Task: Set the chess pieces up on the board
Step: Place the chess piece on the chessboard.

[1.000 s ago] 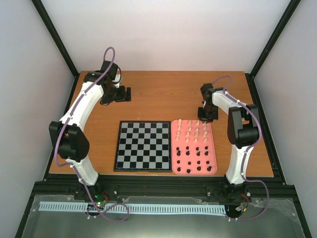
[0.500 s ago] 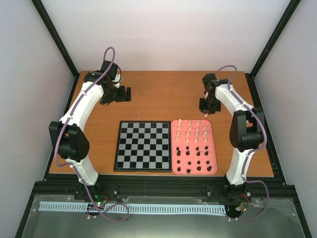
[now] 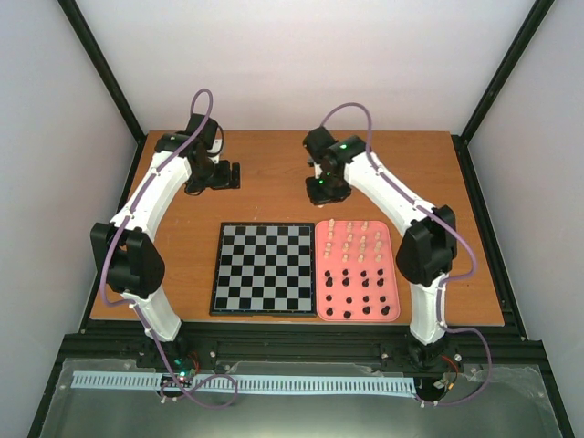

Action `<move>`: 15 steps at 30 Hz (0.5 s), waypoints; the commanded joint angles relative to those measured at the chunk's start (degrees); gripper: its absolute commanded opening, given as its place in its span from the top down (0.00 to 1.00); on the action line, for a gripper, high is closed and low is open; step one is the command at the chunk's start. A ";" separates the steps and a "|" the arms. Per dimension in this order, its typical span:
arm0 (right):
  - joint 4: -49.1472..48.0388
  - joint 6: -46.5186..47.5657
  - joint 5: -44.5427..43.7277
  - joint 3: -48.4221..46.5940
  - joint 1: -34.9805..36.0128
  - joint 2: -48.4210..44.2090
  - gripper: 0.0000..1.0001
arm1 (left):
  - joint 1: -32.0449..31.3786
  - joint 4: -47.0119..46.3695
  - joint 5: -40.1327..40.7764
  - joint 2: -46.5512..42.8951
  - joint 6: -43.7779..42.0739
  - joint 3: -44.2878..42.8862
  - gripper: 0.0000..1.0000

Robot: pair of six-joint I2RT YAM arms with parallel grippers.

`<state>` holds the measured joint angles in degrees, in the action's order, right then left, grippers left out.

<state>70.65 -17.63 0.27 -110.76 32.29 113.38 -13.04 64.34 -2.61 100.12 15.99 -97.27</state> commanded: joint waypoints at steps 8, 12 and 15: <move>0.66 1.19 4.16 -2.43 4.88 11.02 0.95 | -0.41 1.20 3.12 -2.42 1.58 0.42 0.00; 1.13 1.74 4.25 -3.41 5.10 13.63 0.94 | -0.41 1.15 3.14 -2.49 1.50 0.42 0.00; 1.06 2.20 4.41 -3.99 5.30 14.91 0.93 | -0.49 1.32 3.03 -2.21 1.50 0.33 0.00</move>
<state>70.96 -16.53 3.97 -112.12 36.77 127.11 -13.04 64.51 -0.12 99.88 16.75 -96.68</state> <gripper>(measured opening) 0.117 0.999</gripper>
